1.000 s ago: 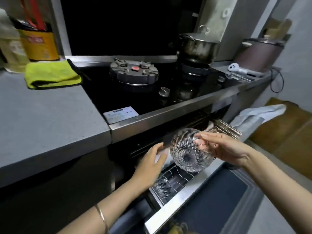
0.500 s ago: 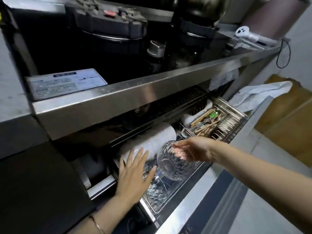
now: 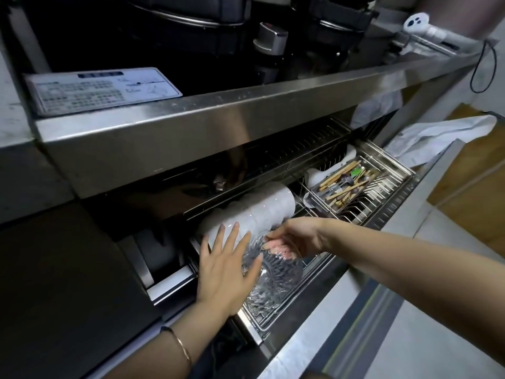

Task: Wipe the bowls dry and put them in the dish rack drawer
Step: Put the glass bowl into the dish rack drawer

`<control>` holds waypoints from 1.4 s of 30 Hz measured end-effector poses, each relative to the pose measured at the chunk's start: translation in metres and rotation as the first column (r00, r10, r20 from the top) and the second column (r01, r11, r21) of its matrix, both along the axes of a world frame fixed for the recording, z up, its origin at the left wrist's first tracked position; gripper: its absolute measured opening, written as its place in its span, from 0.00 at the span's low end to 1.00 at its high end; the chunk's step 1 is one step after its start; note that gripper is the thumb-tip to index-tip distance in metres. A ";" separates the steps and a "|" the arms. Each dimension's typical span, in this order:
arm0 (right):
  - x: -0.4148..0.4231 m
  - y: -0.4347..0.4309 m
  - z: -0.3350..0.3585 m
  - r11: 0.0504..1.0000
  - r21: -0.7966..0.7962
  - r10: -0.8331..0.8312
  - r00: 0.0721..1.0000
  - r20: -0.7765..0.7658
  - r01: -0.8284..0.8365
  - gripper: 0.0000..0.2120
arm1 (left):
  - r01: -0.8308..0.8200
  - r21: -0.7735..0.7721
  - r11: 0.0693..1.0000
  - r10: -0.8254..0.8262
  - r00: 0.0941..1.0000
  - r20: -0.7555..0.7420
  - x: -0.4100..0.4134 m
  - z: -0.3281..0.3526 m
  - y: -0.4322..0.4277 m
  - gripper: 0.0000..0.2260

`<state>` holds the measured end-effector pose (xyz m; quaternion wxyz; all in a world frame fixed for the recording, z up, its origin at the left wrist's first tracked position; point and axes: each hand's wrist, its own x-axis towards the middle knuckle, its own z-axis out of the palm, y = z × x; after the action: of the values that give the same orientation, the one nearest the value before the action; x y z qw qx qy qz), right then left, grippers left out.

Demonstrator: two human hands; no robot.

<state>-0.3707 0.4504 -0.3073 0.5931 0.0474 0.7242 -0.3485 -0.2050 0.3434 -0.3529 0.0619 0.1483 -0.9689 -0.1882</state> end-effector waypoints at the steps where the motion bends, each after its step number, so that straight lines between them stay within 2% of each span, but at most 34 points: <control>1: 0.001 -0.003 -0.003 1.000 0.007 0.002 1.000 -0.005 -0.002 0.09 | -0.002 -0.008 1.000 0.002 1.000 0.000 0.001 0.001 0.000 0.34; 10: 0.008 -0.006 -0.010 0.997 0.043 0.064 0.998 0.007 -0.064 0.09 | -0.011 -0.021 1.000 0.012 0.999 0.046 0.001 0.000 0.001 0.38; 13: 0.010 -0.007 -0.012 0.988 0.069 0.136 0.991 0.006 -0.136 0.08 | -0.006 -0.014 1.000 0.007 0.999 0.053 0.001 0.000 0.001 0.43; 15: 0.012 -0.009 -0.009 0.976 0.086 0.204 0.979 -0.019 -0.201 0.10 | -0.002 -0.016 1.000 0.003 0.998 0.067 0.001 -0.001 0.000 0.45; 18: 0.018 -0.010 0.003 0.937 0.103 0.343 0.937 -0.072 -0.335 0.11 | 0.009 -0.023 1.000 -0.007 0.995 0.096 0.000 -0.003 0.000 0.40; 20: 0.023 -0.008 0.017 0.915 0.173 0.396 0.894 -0.208 -0.365 0.10 | 0.018 -0.028 0.999 -0.014 0.993 0.117 -0.001 -0.001 0.000 0.38; 23: 0.029 0.001 0.033 0.912 0.223 0.410 0.753 -0.514 -0.344 0.12 | 0.061 0.013 0.998 -0.062 0.990 0.127 0.002 0.002 -0.005 0.38; 26: 0.043 0.020 0.054 0.952 0.136 0.278 0.586 -0.761 -0.274 0.15 | 0.096 0.173 0.980 -0.122 0.982 0.148 0.010 0.013 -0.013 0.30; 31: 0.076 0.048 0.094 0.968 0.000 0.108 0.415 -0.903 -0.252 0.15 | 0.107 0.323 0.940 -0.135 0.989 0.065 0.020 0.072 -0.018 0.19; 35: 0.111 0.048 0.140 0.959 -0.140 -0.070 0.274 -0.959 -0.246 0.16 | 0.205 0.319 0.925 -0.193 0.979 -0.070 0.042 0.139 -0.019 0.15; 38: 0.140 0.038 0.175 0.931 -0.018 0.032 0.132 -0.991 -0.364 0.20 | 0.245 0.247 0.938 -0.202 0.962 -0.187 0.071 0.196 -0.026 0.12; 40: 0.158 0.024 0.196 0.909 0.049 0.089 0.076 -0.993 -0.415 0.23 | 0.239 0.182 0.954 -0.189 0.948 -0.255 0.094 0.229 -0.040 0.11; 42: 0.175 0.004 0.213 0.892 0.041 0.064 0.035 -0.997 -0.451 0.25 | 0.206 0.131 0.970 -0.156 0.935 -0.318 0.117 0.257 -0.059 0.11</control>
<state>-0.1957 0.4546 -0.0939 0.0033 -0.4178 0.8663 -0.2737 -0.0880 0.2840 -0.0963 0.1811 0.0319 -0.9387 -0.2917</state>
